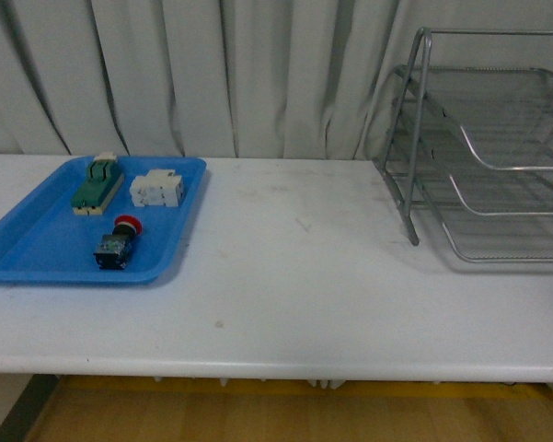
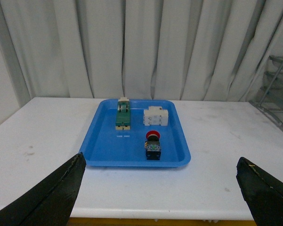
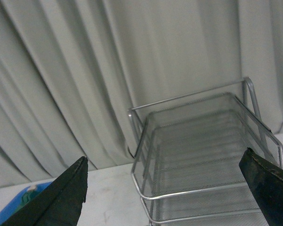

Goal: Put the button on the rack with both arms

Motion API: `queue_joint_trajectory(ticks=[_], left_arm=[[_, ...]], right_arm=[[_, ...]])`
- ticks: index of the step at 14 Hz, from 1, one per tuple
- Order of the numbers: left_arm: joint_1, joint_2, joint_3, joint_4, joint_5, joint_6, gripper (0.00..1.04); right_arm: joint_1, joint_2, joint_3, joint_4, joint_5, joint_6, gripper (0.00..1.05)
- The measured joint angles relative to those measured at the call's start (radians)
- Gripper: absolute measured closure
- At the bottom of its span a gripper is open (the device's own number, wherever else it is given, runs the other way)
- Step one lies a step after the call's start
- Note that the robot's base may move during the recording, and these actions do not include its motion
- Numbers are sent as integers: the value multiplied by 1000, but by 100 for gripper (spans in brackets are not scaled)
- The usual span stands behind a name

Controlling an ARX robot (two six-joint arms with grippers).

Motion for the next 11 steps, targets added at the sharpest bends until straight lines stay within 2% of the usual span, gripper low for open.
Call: queue_joint_trajectory(ticks=[2, 5, 7, 11], left_arm=[[0, 0, 0, 0, 0, 0, 7], [0, 0, 0, 0, 0, 0, 7], [0, 0, 0, 0, 0, 0, 7], [0, 0, 0, 0, 0, 0, 7]], right_arm=[[-57, 299, 163, 68, 33, 185, 6], [-106, 559, 324, 120, 57, 428, 6], [-104, 710, 378, 177, 35, 574, 6], [-57, 834, 351, 291, -40, 734, 6]])
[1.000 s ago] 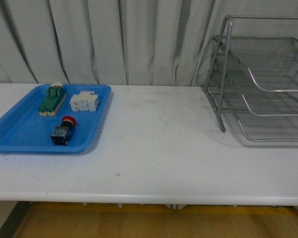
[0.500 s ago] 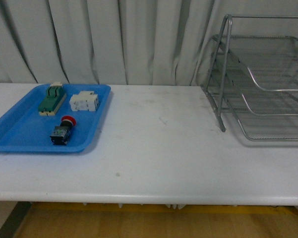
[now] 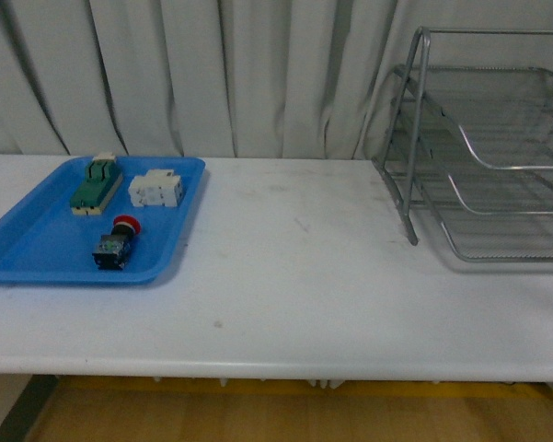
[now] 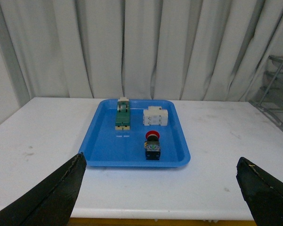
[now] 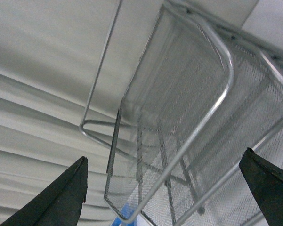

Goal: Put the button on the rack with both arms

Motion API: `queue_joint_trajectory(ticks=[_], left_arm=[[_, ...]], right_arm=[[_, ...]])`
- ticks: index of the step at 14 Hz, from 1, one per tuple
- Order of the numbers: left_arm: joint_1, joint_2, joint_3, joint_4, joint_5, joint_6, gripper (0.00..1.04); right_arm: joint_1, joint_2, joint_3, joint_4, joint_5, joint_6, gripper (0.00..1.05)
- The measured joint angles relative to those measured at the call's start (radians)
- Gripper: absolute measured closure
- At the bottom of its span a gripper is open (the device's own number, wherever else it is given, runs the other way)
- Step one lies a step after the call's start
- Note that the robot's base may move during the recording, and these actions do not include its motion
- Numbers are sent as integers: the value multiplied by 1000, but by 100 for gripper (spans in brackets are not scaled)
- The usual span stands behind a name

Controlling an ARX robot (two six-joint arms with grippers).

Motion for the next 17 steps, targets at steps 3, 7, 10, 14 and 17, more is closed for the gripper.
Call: queue_joint_trajectory(ticks=[3, 7, 10, 14, 17], left_arm=[[0, 0, 0, 0, 0, 0, 7], [0, 0, 0, 0, 0, 0, 7], [0, 0, 0, 0, -1, 0, 7], [0, 0, 0, 0, 0, 0, 7], [0, 0, 0, 0, 0, 0, 7]], right_arm=[[72, 220, 53, -2, -23, 248, 6], [105, 252, 111, -2, -13, 330, 6], [106, 256, 124, 0, -13, 332, 6], [110, 291, 146, -3, -13, 331, 6], [117, 305, 177, -1, -7, 331, 6]])
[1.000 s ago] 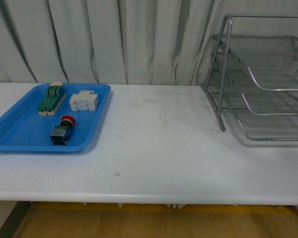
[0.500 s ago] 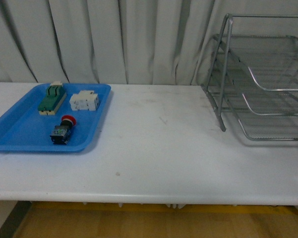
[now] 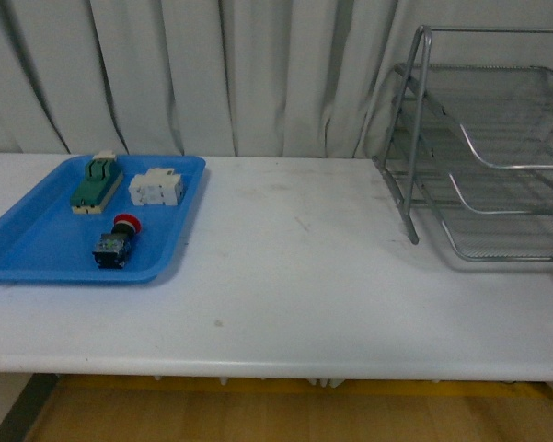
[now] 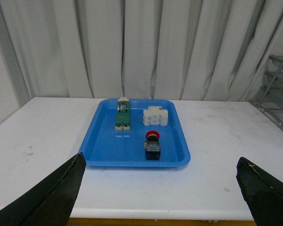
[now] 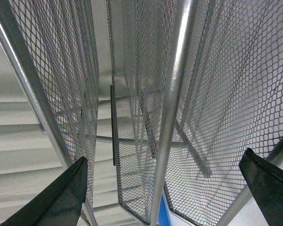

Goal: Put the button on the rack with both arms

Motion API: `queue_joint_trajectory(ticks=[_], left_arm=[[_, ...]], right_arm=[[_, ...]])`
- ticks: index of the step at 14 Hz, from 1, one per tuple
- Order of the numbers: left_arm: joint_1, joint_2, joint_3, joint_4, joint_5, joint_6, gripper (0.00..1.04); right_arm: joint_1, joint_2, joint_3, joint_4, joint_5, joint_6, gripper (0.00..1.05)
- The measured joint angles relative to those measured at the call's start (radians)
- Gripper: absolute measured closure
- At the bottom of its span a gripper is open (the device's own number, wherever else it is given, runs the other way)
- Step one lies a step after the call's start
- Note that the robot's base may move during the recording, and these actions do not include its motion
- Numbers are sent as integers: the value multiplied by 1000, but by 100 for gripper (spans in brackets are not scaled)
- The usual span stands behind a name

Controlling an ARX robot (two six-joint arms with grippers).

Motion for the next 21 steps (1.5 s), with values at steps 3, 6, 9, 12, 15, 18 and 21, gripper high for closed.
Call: queue_joint_trajectory(ticks=[3, 6, 9, 12, 15, 18, 21], left_arm=[[0, 0, 0, 0, 0, 0, 7], [0, 0, 0, 0, 0, 0, 7], [0, 0, 0, 0, 0, 0, 7], [0, 0, 0, 0, 0, 0, 7], [0, 0, 0, 0, 0, 0, 7], [0, 0, 0, 0, 0, 0, 7], [0, 0, 0, 0, 0, 0, 7]], right_arm=[[6, 12, 30, -1, 5, -1, 17], [25, 14, 67, 0, -3, -10, 55], [39, 33, 80, -12, -4, -31, 91], [37, 42, 78, -10, -6, -9, 100], [24, 35, 36, 6, -3, -18, 100], [15, 0, -42, 13, 28, -33, 100], [-2, -44, -135, 18, 36, -47, 100]])
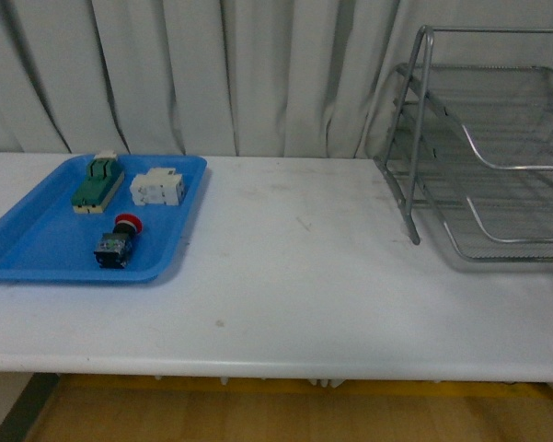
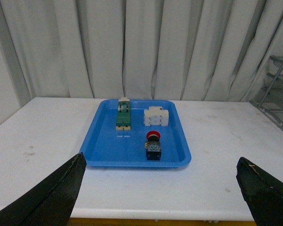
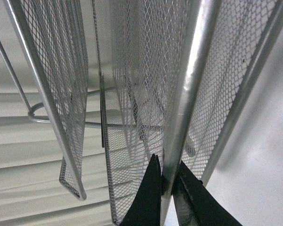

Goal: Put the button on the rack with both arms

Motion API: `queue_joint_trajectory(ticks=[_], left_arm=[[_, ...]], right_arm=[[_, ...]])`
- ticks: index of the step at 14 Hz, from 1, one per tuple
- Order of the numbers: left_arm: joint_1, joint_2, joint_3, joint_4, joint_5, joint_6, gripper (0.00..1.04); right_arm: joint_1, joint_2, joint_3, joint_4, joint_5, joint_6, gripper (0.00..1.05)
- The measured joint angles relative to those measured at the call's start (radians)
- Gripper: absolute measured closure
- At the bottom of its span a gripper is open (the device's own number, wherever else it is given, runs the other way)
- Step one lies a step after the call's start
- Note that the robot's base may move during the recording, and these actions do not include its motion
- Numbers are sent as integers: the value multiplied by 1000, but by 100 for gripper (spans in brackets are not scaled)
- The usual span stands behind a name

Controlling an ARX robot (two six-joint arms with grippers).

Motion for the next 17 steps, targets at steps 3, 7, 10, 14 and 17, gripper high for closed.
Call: queue_joint_trajectory(ticks=[3, 7, 10, 14, 17], left_arm=[[0, 0, 0, 0, 0, 0, 7], [0, 0, 0, 0, 0, 0, 7], [0, 0, 0, 0, 0, 0, 7], [0, 0, 0, 0, 0, 0, 7], [0, 0, 0, 0, 0, 0, 7]], right_arm=[[-16, -47, -101, 8, 14, -9, 100], [-41, -97, -209, 14, -4, -11, 100], [-68, -108, -243, 7, -31, -55, 80], [-113, -151, -283, -20, -32, -65, 30], [-114, -263, -312, -18, -42, -45, 7]])
